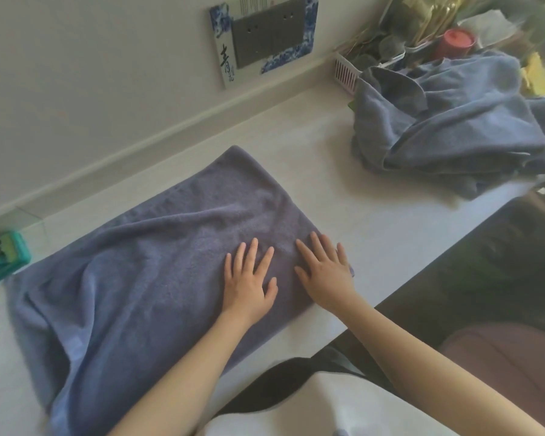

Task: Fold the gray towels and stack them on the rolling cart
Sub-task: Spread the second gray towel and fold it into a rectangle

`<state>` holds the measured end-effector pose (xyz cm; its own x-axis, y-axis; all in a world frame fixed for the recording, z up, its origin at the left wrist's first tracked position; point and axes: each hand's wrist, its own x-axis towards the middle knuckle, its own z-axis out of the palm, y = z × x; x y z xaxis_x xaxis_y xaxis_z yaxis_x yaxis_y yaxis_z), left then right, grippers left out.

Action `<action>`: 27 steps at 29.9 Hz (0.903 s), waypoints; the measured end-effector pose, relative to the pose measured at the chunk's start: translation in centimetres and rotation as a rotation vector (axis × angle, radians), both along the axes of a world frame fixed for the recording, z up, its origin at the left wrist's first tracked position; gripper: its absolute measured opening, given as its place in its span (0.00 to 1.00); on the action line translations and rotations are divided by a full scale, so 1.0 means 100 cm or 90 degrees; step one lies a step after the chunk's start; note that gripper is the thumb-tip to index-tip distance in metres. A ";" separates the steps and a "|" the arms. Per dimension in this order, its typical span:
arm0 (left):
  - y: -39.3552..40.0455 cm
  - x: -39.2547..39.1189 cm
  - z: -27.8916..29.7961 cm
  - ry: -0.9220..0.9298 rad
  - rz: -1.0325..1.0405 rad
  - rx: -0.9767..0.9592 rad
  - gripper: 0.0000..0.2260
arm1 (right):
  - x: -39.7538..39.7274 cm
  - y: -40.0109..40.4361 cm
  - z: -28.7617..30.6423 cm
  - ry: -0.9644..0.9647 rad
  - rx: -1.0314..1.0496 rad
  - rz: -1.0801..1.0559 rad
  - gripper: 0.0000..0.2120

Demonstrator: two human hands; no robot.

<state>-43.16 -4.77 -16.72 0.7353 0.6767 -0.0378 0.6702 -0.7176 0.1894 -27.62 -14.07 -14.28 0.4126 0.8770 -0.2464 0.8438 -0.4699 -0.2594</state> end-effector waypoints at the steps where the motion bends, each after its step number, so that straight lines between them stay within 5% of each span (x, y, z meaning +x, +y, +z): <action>1: 0.002 -0.001 0.000 0.003 -0.003 -0.009 0.27 | 0.002 0.006 0.000 -0.001 -0.015 -0.013 0.26; 6: 0.029 -0.005 0.007 -0.062 0.109 -0.005 0.24 | 0.015 0.044 0.008 0.054 0.067 -0.094 0.26; 10: 0.052 -0.017 0.001 0.071 0.270 -0.038 0.32 | 0.038 0.088 0.016 0.208 0.098 -0.173 0.28; 14: 0.053 -0.015 -0.005 0.143 0.272 -0.016 0.31 | 0.046 0.131 0.021 0.314 0.017 -0.185 0.22; 19: 0.052 -0.013 -0.007 0.136 0.283 0.003 0.31 | 0.050 0.151 0.007 0.215 0.045 -0.114 0.15; 23: 0.053 -0.010 -0.005 0.138 0.297 -0.018 0.32 | 0.055 0.150 -0.001 -0.024 0.092 -0.038 0.17; 27: 0.059 -0.005 -0.004 0.106 0.263 -0.013 0.33 | 0.035 0.147 -0.017 -0.063 0.266 0.260 0.22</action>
